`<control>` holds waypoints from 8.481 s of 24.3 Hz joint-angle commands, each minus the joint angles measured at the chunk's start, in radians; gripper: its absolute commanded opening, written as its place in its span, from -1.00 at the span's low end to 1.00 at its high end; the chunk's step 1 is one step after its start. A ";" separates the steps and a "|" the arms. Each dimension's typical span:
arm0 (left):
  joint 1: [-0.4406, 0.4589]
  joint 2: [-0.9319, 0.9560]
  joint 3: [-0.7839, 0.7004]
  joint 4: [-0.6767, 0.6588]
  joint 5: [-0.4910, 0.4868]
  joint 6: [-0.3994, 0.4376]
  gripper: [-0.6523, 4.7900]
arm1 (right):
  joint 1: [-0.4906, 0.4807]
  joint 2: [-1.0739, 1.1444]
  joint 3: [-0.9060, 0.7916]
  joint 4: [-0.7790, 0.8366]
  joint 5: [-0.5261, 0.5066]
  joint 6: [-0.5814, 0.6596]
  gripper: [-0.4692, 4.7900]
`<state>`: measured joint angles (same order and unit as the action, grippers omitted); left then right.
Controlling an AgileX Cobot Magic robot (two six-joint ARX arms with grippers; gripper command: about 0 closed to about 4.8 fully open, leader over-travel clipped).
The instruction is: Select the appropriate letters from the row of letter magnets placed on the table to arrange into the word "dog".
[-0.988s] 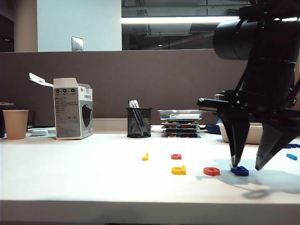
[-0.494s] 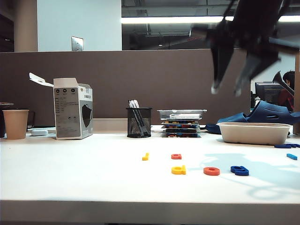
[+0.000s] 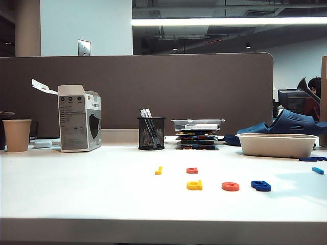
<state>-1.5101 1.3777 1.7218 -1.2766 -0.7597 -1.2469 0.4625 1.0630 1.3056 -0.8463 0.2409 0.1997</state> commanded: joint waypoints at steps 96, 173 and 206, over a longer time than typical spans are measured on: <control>1.571 -1.375 -1.232 0.785 0.937 1.327 -0.78 | 0.200 -0.719 -0.145 0.225 0.533 -0.383 -0.85; 1.570 -1.376 -1.715 1.211 0.850 1.183 -0.78 | -0.404 -0.950 -0.795 0.561 -0.225 -0.220 -0.85; 1.570 -1.376 -1.715 1.211 0.850 1.183 -0.78 | -0.405 -1.065 -1.306 1.030 -0.243 -0.208 -0.85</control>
<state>0.0601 0.0021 0.0021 -0.0776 0.0868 -0.0616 0.0582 0.0128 0.0051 0.1596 -0.0013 -0.0013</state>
